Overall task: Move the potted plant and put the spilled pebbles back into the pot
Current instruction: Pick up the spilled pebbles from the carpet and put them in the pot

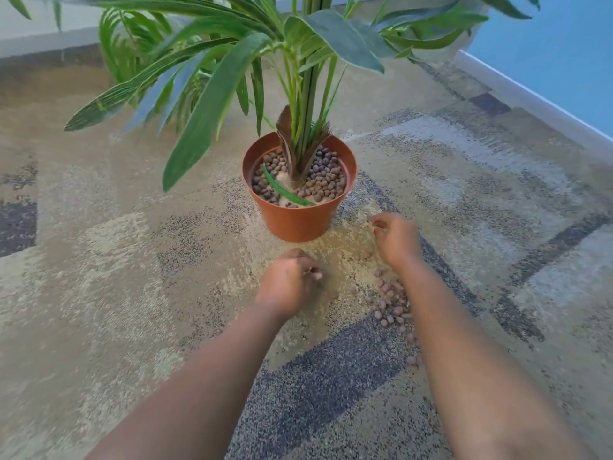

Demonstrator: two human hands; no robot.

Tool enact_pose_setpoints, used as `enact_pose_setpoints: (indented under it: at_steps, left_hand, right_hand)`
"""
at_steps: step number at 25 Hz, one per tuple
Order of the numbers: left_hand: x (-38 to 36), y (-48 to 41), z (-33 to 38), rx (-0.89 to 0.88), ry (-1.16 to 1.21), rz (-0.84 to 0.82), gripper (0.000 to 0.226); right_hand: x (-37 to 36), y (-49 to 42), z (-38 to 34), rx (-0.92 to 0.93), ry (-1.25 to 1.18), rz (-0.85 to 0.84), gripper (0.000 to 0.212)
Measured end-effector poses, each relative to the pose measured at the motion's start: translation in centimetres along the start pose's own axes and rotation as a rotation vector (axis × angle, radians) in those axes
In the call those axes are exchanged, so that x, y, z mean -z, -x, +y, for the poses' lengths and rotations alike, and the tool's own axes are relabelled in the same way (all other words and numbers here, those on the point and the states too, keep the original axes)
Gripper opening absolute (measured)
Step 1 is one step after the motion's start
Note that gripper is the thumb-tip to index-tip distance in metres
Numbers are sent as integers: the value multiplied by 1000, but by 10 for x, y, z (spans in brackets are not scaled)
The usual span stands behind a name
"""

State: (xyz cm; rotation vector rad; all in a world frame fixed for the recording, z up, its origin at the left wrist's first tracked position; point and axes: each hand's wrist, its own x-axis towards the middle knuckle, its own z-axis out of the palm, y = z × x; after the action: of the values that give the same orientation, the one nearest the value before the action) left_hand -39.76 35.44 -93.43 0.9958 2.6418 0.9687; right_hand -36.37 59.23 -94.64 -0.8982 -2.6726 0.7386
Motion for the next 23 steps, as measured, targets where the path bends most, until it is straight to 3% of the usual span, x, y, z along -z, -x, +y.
enact_pose_setpoints:
  at_steps: [5, 10, 12, 15, 18, 23]
  left_hand:
    - [-24, 5, 2, -22, -61, -135, 14]
    - [-27, 4, 6, -33, -79, -95, 17]
    - [-17, -3, 13, -31, -37, 16, 15]
    - [13, -26, 34, 28, 49, 177, 13]
    - [45, -50, 48, 138, 276, 296, 16]
    - [88, -65, 42, 482, 518, 493, 13]
  right_hand:
    - [21, -2, 8, -20, -206, 95, 23]
    - [57, -6, -25, 26, -521, 479, 26]
    - [71, -13, -49, 82, -570, 433, 28]
    - [74, -21, -85, 151, -461, 237, 29]
    - [64, -13, -113, 204, -365, 120, 29]
    - [45, 0, -138, 307, -202, 34, 29]
